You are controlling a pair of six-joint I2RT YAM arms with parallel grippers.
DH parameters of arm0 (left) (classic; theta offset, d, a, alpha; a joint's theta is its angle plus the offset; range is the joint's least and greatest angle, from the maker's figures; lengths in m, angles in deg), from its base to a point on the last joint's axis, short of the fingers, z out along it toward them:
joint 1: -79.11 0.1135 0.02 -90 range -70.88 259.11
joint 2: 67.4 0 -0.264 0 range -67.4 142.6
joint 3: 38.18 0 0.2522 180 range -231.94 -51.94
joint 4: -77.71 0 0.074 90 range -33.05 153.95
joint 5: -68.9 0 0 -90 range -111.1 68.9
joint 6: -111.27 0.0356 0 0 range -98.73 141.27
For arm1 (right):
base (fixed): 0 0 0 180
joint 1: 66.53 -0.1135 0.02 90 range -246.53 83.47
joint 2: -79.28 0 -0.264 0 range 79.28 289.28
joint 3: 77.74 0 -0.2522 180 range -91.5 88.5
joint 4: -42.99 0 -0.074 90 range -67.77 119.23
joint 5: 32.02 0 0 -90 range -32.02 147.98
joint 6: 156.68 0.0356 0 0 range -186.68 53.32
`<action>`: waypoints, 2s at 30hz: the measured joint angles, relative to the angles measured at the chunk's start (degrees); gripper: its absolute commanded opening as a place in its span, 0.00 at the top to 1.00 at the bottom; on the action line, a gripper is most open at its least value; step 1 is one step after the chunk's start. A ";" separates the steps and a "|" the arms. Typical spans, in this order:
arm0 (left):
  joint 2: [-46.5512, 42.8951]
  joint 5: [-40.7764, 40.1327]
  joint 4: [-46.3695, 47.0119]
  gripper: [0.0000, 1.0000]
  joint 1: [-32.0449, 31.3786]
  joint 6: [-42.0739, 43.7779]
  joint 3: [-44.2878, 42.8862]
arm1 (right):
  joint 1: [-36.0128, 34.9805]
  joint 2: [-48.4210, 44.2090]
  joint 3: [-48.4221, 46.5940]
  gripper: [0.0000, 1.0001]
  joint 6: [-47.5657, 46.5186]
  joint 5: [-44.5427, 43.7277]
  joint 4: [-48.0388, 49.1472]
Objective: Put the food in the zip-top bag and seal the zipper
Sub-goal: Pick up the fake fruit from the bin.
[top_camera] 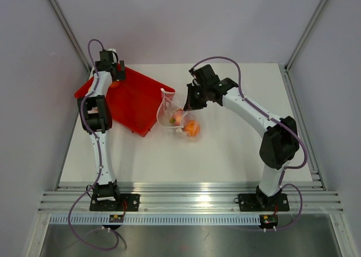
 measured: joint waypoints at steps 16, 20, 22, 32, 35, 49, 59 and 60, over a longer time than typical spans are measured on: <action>0.00 5.18 -0.92 0.23 -0.15 -2.80 -0.02 | 0.37 0.15 -0.22 1.00 0.04 0.94 0.02; -0.28 5.25 -0.39 0.25 -0.70 -2.43 0.85 | 0.37 0.15 -0.20 1.00 0.07 1.07 0.11; -1.57 5.01 0.13 0.25 -1.25 -1.51 2.97 | 0.37 0.15 -0.20 1.00 0.09 1.16 0.24; -7.50 3.63 -6.73 0.32 -6.71 1.40 8.46 | 0.39 0.11 0.09 1.00 0.31 1.55 0.59; -9.62 4.07 -8.98 0.35 -7.30 1.16 10.47 | 0.39 -0.02 0.72 1.00 0.37 1.55 0.96; -31.91 11.65 -8.76 0.36 -9.49 -4.48 31.06 | 0.42 -1.07 3.32 1.00 1.81 4.00 3.32; -45.81 16.55 -10.67 0.36 -13.51 -5.70 34.82 | 0.42 1.55 -2.73 1.00 1.86 4.85 2.97; -47.06 16.90 -11.43 0.36 -14.45 -5.62 34.82 | 0.42 2.14 -3.80 1.00 1.86 4.98 3.06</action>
